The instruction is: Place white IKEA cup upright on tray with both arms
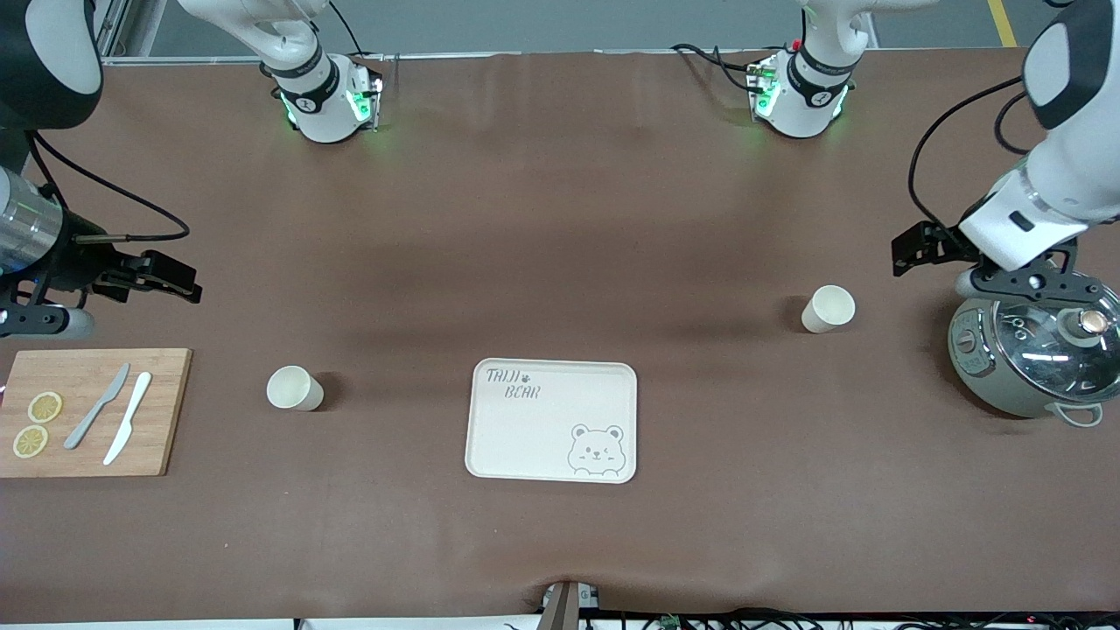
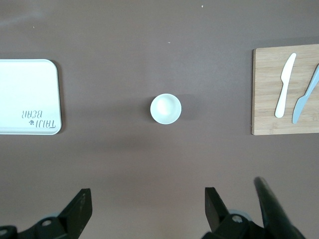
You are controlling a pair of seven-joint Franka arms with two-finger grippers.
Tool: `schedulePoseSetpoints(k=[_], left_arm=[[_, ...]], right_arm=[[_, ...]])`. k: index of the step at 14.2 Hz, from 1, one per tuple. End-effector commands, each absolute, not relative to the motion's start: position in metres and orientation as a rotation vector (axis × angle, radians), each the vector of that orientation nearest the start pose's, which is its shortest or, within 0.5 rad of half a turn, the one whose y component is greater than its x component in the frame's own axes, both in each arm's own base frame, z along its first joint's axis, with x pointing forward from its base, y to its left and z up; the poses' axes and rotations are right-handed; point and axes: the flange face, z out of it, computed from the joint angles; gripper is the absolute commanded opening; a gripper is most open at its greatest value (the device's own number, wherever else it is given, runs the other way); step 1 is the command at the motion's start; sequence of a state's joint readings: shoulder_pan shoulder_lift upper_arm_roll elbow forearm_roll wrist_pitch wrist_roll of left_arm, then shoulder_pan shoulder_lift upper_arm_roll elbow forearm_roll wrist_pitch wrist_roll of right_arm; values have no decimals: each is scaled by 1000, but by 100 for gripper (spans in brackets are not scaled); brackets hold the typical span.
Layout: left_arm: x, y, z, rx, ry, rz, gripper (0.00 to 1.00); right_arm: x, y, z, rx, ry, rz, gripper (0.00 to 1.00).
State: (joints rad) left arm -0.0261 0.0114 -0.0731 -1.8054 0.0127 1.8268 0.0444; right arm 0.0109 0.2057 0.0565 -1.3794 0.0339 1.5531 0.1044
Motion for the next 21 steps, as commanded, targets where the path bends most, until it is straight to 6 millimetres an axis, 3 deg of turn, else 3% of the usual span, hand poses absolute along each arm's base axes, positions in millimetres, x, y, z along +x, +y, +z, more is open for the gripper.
schedulePoseSetpoints(k=[1, 5, 7, 9, 12, 21], left_arm=[[540, -53, 496, -3129, 247, -55, 100], [526, -51, 431, -3127, 276, -69, 100], [519, -37, 402, -3124, 285, -98, 100], [515, -31, 381, -3120, 302, -127, 100], [511, -19, 352, -3122, 304, -106, 100], [493, 13, 257, -3118, 318, -163, 100]], right_arm=[[615, 37, 593, -3103, 82, 52, 100], [620, 21, 584, -3110, 103, 41, 100], [624, 7, 566, -3111, 83, 25, 100], [628, -8, 539, -3119, 64, 5, 100], [631, -10, 506, -3126, 66, -38, 100], [648, -33, 438, -3152, 88, -155, 100]])
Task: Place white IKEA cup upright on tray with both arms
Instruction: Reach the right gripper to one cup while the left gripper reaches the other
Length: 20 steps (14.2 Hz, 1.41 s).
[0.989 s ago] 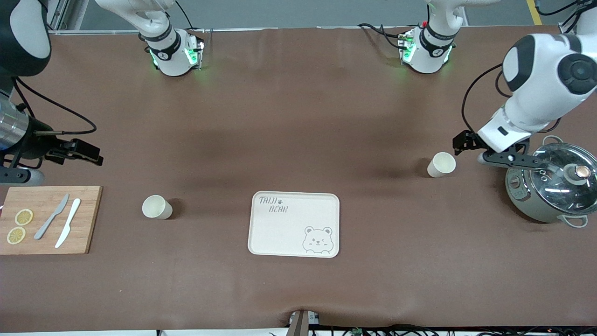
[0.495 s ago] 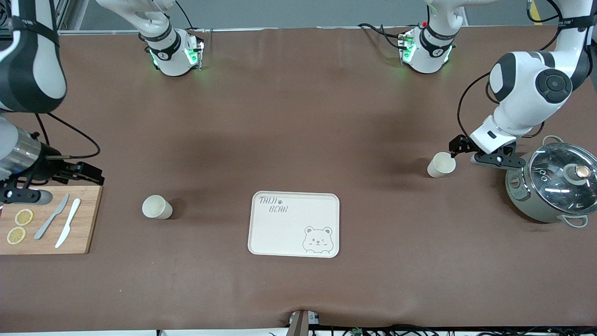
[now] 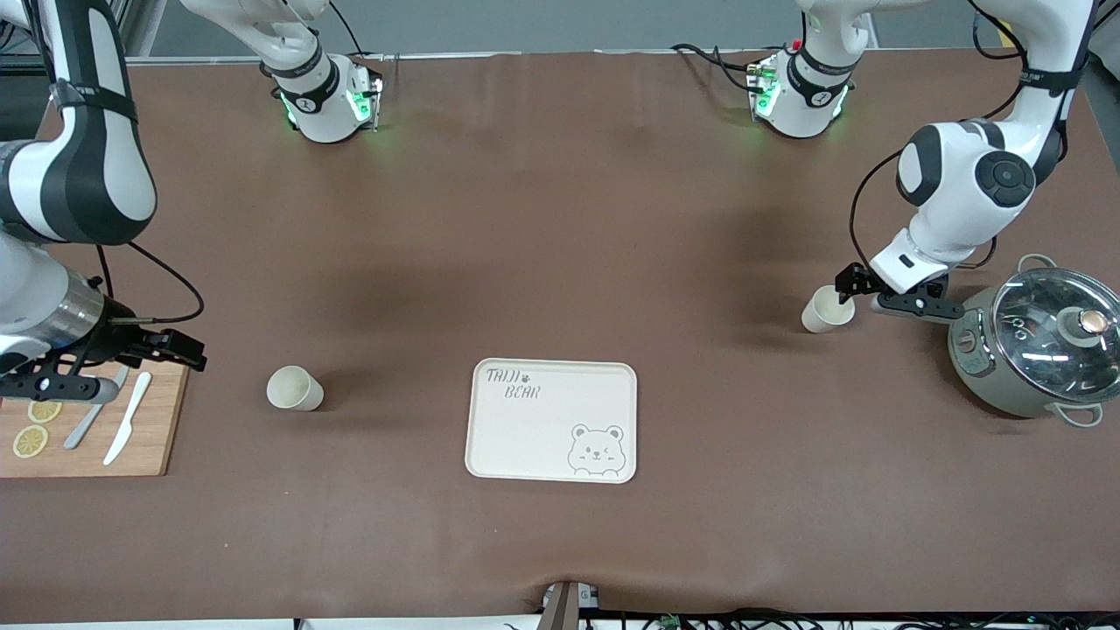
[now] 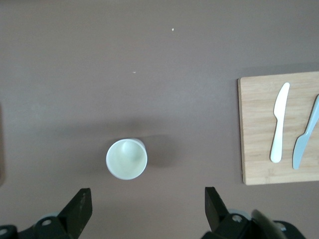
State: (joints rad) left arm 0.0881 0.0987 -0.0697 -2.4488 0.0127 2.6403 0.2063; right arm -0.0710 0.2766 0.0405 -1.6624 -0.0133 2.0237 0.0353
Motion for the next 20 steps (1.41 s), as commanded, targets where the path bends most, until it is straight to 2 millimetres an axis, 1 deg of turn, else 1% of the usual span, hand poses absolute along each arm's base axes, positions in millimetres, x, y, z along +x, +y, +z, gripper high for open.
schedulePoseSetpoints(k=[1, 3, 4, 7, 8, 11, 13, 14, 15, 16, 17, 19, 20], left_arm=[[492, 12, 250, -3119, 318, -168, 100], [490, 13, 240, -3117, 315, -189, 100], [489, 13, 235, -3117, 314, -197, 100], [487, 13, 226, -3116, 316, -209, 100], [486, 13, 225, -3116, 316, -209, 100], [484, 12, 224, -3116, 320, -202, 100], [483, 13, 225, -3114, 332, -202, 100], [477, 15, 224, -3115, 328, -192, 25], [475, 25, 224, -3115, 314, -189, 0], [473, 28, 224, -3113, 316, -189, 0], [474, 28, 225, -3112, 321, -191, 0], [474, 27, 226, -3112, 323, -194, 0], [474, 26, 226, -3112, 325, -194, 0]], right_arm=[[649, -33, 429, -3153, 72, -165, 100], [651, -34, 413, -3150, 72, -191, 100], [650, -35, 399, -3149, 73, -199, 100], [649, -31, 368, -3142, 65, -237, 100], [649, -30, 357, -3141, 62, -245, 100], [646, -25, 332, -3137, 49, -264, 100], [647, -25, 321, -3136, 50, -252, 100], [647, -23, 316, -3137, 44, -242, 100], [647, -23, 311, -3138, 44, -228, 100], [647, -21, 305, -3137, 41, -213, 100], [646, -17, 300, -3137, 31, -199, 100], [645, -14, 297, -3138, 24, -182, 100], [644, -12, 292, -3137, 19, -170, 100]])
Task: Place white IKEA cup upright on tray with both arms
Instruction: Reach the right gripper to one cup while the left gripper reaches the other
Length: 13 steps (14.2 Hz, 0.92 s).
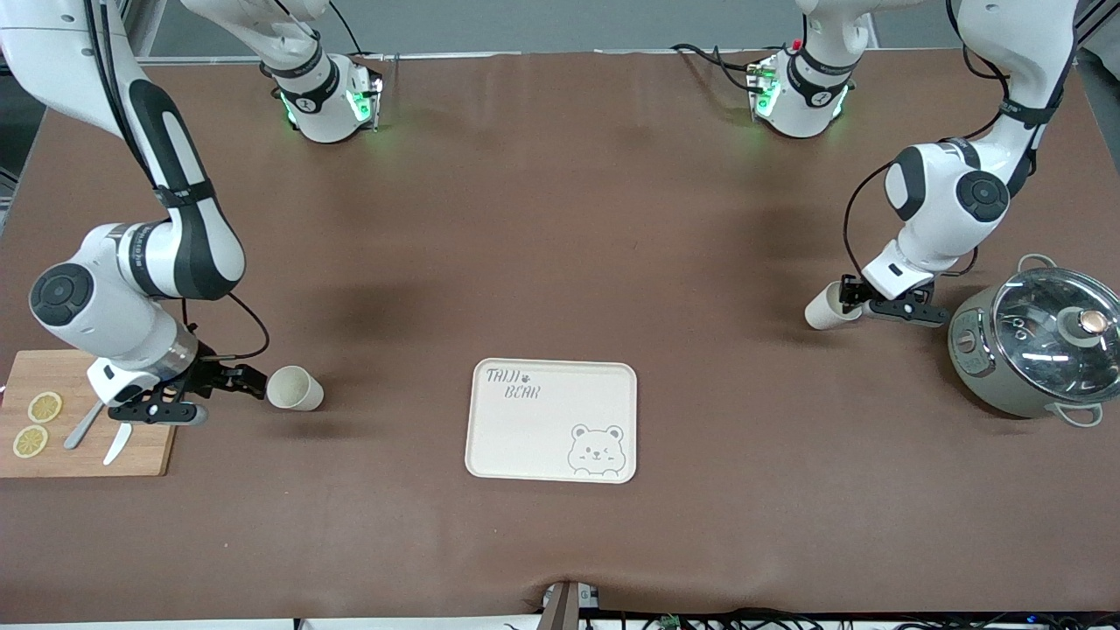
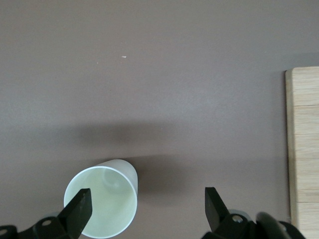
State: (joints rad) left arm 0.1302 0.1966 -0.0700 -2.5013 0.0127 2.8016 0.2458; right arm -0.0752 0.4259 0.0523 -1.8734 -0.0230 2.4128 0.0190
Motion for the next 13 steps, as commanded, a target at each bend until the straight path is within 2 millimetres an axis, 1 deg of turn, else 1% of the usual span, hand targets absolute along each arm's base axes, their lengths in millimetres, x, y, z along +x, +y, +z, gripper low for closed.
schedulePoseSetpoints(k=[1, 3, 5, 9, 10, 13], left_arm=[[475, 26, 227, -3111, 325, -198, 0], [475, 26, 229, -3110, 323, -205, 0], [476, 24, 234, -3107, 325, -219, 0], [479, 23, 236, -3107, 323, -227, 0], [481, 22, 239, -3106, 320, -234, 0], [500, 5, 254, -3118, 299, -249, 0]], right_arm=[[642, -12, 289, -3137, 19, -165, 100], [640, -11, 280, -3137, 17, -146, 100], [640, -11, 279, -3137, 21, -146, 100], [641, -11, 272, -3136, 17, -146, 100], [640, -11, 268, -3136, 17, -139, 100], [641, -11, 264, -3135, 17, -146, 100]])
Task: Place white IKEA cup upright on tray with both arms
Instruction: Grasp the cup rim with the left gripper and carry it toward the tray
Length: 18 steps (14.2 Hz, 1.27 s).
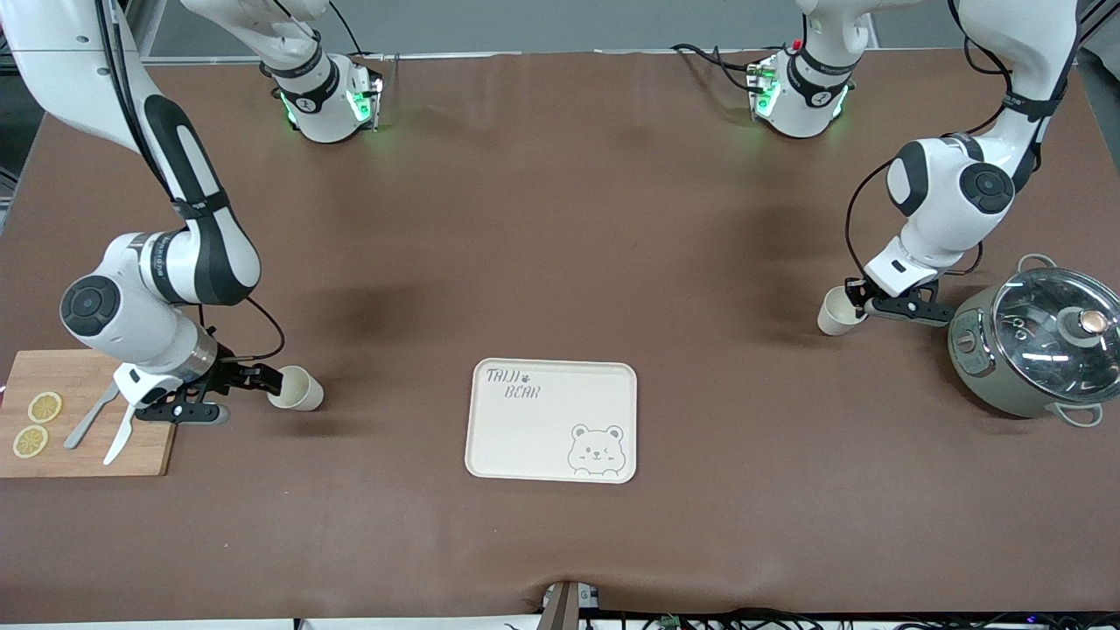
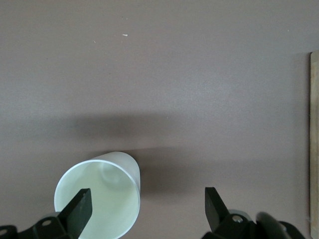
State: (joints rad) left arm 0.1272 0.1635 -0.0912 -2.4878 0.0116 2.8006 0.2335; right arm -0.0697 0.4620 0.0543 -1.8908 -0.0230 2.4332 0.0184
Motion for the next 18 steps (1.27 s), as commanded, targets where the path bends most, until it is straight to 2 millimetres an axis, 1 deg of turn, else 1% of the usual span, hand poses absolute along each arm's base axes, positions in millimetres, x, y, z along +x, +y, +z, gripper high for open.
schedulePoseSetpoints(k=[1, 2, 4, 5, 9, 11, 14, 16, 18], left_arm=[[510, -3, 264, -3126, 289, -238, 0], [522, -13, 277, -3137, 276, -213, 0], [544, -40, 305, -3162, 219, -168, 0], [551, -55, 316, -3171, 199, -153, 0], [582, -111, 368, -3206, 132, -129, 0], [599, -145, 391, -3216, 121, -66, 0], [615, -201, 412, -3221, 18, 7, 0], [617, -233, 423, -3202, -27, -10, 0], [620, -262, 425, -3204, -52, 1, 0]], right_arm=[[641, -11, 261, -3134, 17, -151, 100], [640, -12, 258, -3134, 19, -160, 100], [639, -12, 251, -3134, 16, -153, 100], [638, -11, 250, -3134, 9, -151, 100], [637, -13, 242, -3135, -14, -134, 100], [634, -14, 238, -3135, -17, -129, 100], [631, -19, 229, -3135, -42, -165, 100], [631, -18, 227, -3134, -49, -168, 100], [631, -18, 225, -3133, -49, -173, 100]])
